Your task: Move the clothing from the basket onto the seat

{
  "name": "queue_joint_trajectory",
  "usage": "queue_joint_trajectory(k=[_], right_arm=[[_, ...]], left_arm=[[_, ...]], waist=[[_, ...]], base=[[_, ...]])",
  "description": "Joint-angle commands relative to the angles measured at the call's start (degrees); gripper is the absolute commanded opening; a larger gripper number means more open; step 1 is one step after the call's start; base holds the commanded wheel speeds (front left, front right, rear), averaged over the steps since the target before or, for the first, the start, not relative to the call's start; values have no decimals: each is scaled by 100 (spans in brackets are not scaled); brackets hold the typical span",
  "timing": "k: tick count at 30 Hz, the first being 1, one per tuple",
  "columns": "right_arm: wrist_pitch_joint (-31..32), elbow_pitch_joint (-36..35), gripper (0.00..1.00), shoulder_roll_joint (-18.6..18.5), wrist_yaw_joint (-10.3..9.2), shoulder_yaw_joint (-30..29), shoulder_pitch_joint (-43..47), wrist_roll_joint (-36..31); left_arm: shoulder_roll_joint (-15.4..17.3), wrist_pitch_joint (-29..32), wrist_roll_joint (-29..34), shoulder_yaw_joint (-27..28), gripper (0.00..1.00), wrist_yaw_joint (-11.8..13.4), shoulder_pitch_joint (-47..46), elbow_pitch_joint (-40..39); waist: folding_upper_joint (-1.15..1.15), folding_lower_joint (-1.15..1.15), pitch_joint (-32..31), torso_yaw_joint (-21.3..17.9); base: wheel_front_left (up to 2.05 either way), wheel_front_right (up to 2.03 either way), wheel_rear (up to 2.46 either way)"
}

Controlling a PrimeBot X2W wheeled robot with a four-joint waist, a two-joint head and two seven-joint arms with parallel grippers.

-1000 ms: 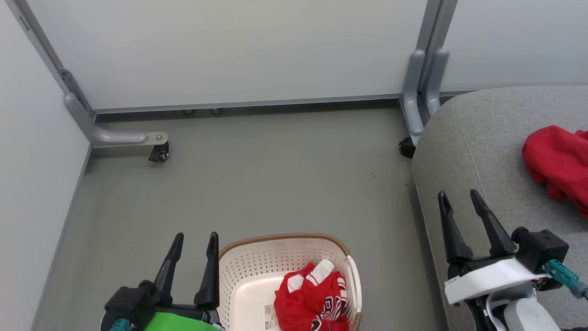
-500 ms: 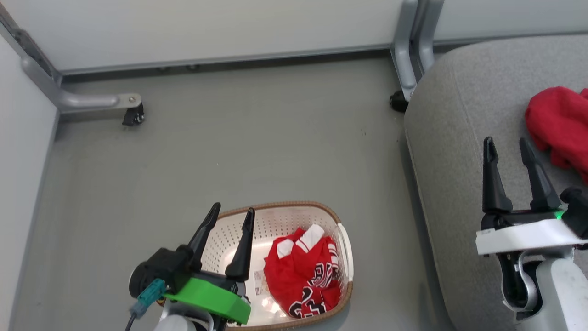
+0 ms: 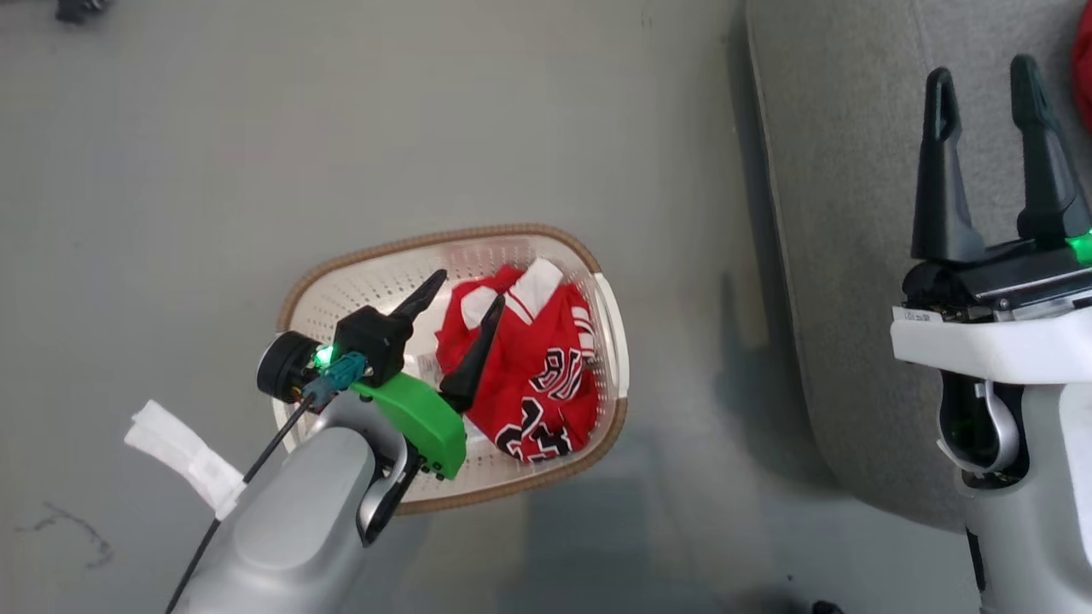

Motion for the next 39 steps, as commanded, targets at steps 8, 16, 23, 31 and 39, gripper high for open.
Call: queue_joint_trajectory(k=[8, 16, 23, 31, 39], right_arm=[[-4, -470, 100, -53, -1, -95, -322, -272], [-4, -723, 100, 68, 0, -2, -559, -284], [-4, -769, 100, 221, -1, 162, -690, -255], [-4, -717, 100, 333, -1, 244, -608, -254], [-4, -655, 100, 388, -1, 331, -552, -262]], left_arm=[[232, -1, -479, -1809, 100, -15, -1407, 1404], [380, -1, -1044, -2958, 100, -15, -2220, 1975], [461, -1, -1165, -3321, 100, -15, -2653, 2420], [449, -1, -705, -3453, 100, -15, -3110, 2853], [266, 0, -74, -3474, 100, 87, -3404, 3404]], waist=[[0, -1, 2127, -747], [0, -1, 2730, -1043], [0, -1, 3006, -1301], [0, -1, 3118, -1351], [0, -1, 3152, -1409]], base=[[0, 0, 0], [0, 0, 0], [0, 0, 0], [0, 0, 0], [0, 0, 0]])
